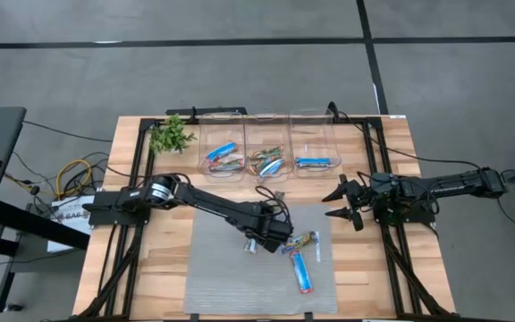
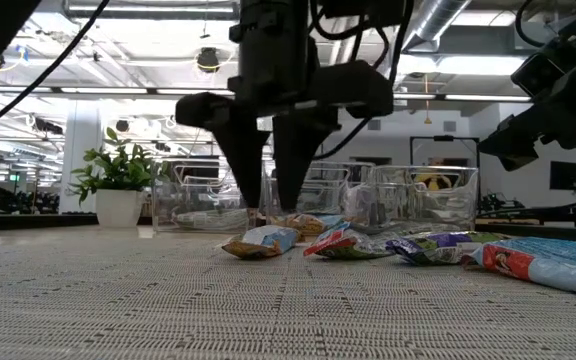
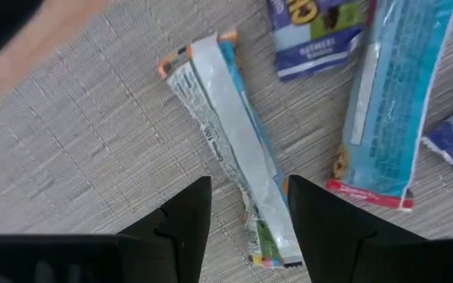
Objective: Pick and place Granola Bars by type
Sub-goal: Put the yellow granola bar into the middle transparent bin
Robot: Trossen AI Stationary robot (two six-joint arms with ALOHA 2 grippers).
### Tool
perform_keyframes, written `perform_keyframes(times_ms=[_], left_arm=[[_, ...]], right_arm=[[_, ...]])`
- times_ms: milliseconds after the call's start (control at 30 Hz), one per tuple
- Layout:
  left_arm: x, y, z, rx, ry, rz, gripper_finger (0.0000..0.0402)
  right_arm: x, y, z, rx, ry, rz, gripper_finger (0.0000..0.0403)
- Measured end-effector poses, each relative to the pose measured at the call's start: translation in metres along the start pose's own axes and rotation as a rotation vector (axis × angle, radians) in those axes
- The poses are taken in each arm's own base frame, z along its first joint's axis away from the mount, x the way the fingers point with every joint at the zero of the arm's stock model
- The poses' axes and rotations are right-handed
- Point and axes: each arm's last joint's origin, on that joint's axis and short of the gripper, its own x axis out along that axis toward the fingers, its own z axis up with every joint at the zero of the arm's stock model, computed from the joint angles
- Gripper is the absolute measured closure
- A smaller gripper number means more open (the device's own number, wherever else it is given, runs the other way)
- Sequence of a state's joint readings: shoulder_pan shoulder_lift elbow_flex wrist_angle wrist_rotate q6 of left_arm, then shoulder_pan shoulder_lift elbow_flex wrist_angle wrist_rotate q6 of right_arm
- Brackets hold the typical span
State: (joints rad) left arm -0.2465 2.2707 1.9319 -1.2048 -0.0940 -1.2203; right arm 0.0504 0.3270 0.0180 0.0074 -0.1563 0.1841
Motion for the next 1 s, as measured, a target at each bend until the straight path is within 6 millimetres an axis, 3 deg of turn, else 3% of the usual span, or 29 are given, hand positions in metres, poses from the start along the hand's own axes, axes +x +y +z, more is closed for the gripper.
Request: perform_keyframes(times_ms=[633,1000], left_arm=[[0.036,0.014,-0.002,-0.071,0.028,-0.185,0.0239],[0.039,0.017,-0.001,0.002,0.018,-0.181,0.025]], right_arm=[[0.0,0.0,0.0,0.0,0.0,0.0,0.0177],[0.0,0.0,0.0,0.0,0.0,0.0,0.0177]])
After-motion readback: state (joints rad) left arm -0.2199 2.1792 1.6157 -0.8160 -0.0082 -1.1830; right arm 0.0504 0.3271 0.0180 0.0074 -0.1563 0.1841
